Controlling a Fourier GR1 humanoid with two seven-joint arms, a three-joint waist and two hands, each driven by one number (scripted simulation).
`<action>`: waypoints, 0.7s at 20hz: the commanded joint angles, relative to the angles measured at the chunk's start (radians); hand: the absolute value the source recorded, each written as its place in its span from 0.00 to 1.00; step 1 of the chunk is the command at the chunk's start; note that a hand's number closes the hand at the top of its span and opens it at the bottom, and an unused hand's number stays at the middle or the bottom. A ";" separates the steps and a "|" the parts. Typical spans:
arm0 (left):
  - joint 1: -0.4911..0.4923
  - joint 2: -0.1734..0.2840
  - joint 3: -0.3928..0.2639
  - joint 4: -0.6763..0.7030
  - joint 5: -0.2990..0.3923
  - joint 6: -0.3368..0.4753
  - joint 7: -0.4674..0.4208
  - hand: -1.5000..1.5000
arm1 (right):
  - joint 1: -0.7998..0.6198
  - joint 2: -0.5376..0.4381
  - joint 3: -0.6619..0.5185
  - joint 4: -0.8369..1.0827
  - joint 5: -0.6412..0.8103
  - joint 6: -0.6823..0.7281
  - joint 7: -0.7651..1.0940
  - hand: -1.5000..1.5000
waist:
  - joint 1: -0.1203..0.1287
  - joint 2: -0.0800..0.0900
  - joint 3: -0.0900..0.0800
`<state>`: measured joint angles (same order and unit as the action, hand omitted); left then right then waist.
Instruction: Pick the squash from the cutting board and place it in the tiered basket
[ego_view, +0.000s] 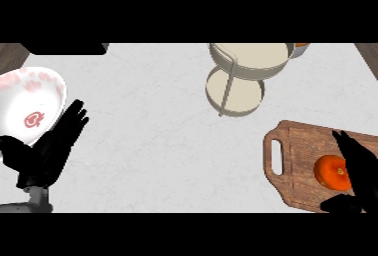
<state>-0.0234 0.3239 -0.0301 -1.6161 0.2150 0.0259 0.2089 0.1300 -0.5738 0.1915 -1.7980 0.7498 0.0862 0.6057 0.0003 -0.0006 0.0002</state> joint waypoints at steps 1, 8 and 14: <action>-0.078 -0.030 0.011 -0.014 -0.026 0.030 0.081 0.50 | 0.036 0.005 -0.039 -0.054 0.007 0.065 -0.007 0.00 | -0.005 0.000 0.000; -0.044 -0.023 0.035 0.064 -0.021 -0.041 -0.002 0.50 | 0.009 -0.009 0.003 0.067 0.023 0.161 -0.077 1.00 | -0.002 0.001 0.000; -0.001 -0.025 0.046 -0.032 -0.028 -0.056 0.050 0.50 | -0.038 0.036 0.027 0.157 0.140 0.110 -0.166 1.00 | 0.003 0.000 0.000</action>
<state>-0.0553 0.2857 0.0030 -1.6033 0.1835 -0.0022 0.2339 0.1187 -0.5533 0.2070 -1.6960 0.8248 0.2157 0.4851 0.0001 -0.0047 -0.0077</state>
